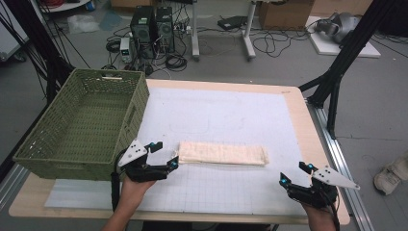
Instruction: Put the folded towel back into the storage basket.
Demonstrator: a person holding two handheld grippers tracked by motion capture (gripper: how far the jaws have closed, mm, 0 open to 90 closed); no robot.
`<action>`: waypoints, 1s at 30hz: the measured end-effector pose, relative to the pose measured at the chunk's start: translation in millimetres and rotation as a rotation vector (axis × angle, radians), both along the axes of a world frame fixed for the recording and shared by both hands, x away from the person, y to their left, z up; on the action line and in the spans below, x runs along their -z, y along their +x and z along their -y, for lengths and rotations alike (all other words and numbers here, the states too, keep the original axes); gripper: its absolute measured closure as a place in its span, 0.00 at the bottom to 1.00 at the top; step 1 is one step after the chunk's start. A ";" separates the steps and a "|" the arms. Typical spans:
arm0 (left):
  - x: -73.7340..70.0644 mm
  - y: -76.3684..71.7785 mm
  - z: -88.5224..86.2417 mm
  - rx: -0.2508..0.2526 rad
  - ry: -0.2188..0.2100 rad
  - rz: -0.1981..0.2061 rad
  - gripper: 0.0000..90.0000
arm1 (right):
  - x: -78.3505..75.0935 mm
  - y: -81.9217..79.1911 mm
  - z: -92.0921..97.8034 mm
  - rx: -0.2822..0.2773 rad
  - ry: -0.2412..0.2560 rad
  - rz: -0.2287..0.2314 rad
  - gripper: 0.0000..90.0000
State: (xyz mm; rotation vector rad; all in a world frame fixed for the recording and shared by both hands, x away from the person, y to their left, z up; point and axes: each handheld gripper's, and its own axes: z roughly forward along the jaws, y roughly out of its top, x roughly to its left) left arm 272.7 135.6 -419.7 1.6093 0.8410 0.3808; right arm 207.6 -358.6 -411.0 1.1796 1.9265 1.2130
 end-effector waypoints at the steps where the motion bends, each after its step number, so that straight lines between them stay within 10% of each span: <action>1: -0.1 1.4 0.7 -0.001 0.006 -0.013 0.18 | 0.2 0.2 0.2 -0.001 -0.001 -0.002 0.20; 30: 14.1 19.8 20.7 0.020 0.122 -0.135 0.20 | 3.0 1.0 3.6 0.015 0.010 -0.015 0.20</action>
